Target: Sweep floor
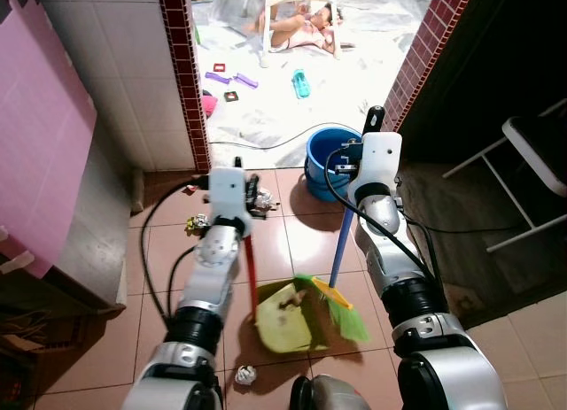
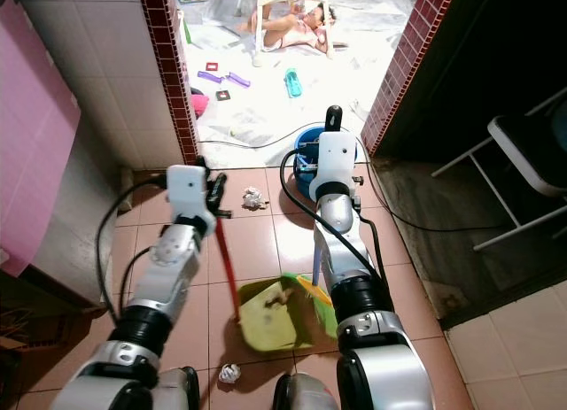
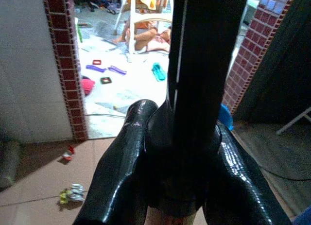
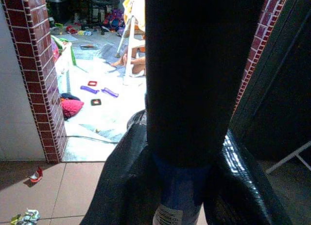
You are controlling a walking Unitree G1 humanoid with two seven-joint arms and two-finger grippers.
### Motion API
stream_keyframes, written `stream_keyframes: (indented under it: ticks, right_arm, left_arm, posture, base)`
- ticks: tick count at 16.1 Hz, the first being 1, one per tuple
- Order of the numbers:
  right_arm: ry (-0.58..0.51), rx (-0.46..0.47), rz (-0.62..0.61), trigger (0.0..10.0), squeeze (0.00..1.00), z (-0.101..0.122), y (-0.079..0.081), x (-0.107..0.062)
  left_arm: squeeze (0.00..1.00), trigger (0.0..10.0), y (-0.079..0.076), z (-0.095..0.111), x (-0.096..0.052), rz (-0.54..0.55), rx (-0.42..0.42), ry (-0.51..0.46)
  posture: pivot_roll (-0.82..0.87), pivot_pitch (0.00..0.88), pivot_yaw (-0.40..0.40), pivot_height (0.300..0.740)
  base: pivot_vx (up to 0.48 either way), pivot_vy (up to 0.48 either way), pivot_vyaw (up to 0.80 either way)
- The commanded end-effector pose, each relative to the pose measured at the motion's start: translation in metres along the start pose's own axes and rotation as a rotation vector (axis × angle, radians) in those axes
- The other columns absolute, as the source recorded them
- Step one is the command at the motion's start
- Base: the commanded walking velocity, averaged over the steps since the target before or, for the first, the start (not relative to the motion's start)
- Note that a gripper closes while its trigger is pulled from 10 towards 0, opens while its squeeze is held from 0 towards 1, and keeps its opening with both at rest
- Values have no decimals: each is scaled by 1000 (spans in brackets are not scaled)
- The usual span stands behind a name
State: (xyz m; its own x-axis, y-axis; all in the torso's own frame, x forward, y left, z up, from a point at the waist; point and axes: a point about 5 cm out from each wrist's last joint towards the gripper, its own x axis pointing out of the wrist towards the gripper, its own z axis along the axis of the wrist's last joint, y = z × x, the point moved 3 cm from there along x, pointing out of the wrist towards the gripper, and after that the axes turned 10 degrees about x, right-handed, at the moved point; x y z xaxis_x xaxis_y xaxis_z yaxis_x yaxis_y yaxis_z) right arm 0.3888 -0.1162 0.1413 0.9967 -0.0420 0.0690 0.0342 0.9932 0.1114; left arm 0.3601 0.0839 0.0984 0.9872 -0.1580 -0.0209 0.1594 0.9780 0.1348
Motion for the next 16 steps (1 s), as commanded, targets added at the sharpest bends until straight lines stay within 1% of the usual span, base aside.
stream_keyframes:
  ticks: [1,2,3,5,6,7,8,9,10,11,12,13,14,16]
  right_arm:
    - [-17,-5,2,10000,0,5,0,2]
    - [-25,-10,9,10000,0,6,0,2]
    - [-25,-13,10,10000,0,6,0,2]
    - [-4,1,15,10000,0,1,0,2]
    - [10,24,30,10000,0,-1,3,1]
    - [21,45,39,10000,0,-3,5,1]
    - [34,77,42,10000,0,-4,7,1]
    - [38,91,44,10000,0,-5,7,1]
    - [36,92,48,10000,0,-3,5,1]
    - [23,62,42,10000,0,-1,2,2]
    - [-8,1,25,10000,0,3,-3,4]
    - [-46,-63,4,10000,0,10,-9,6]
    - [-71,-89,-8,10000,0,16,-13,10]
    - [-66,-70,14,10000,0,21,-13,13]
  left_arm:
    - [0,10000,4,28,3,-2,26,-104]
    - [0,10000,14,37,2,-1,51,-134]
    - [0,10000,20,38,0,8,55,-134]
    - [0,10000,28,33,-4,14,68,-130]
    - [0,10000,30,24,-6,18,73,-113]
    - [0,10000,30,16,-7,22,44,-90]
    - [0,10000,25,13,-8,5,-28,-82]
    - [0,10000,19,16,-8,-19,-63,-97]
    - [0,10000,12,23,-7,-47,-118,-127]
    - [0,10000,12,25,-7,-43,-124,-131]
    - [0,10000,10,25,-7,-59,-136,-125]
    - [0,10000,8,25,-8,-77,-125,-118]
    - [0,10000,8,22,-9,-80,-102,-107]
    - [0,10000,13,16,-9,-65,-90,-88]
  posture:
    - [0,95,-77,740]
    - [1,96,-76,740]
    - [8,98,-76,740]
    - [12,99,-78,740]
    - [12,99,-78,740]
    - [11,101,-82,740]
    - [5,100,-85,740]
    - [5,100,-85,740]
    - [3,96,-86,740]
    - [3,96,-86,740]
    - [2,89,-85,740]
    - [2,89,-85,740]
    - [0,87,-83,740]
    - [-1,83,-82,740]
  base:
    - [0,0,0]
    - [0,0,0]
    - [0,0,0]
    - [0,0,0]
    - [0,0,0]
    - [0,0,0]
    - [0,0,0]
    - [0,0,0]
    - [0,0,0]
    - [0,0,0]
    - [0,0,0]
    - [0,0,0]
    - [0,0,0]
    - [0,0,0]
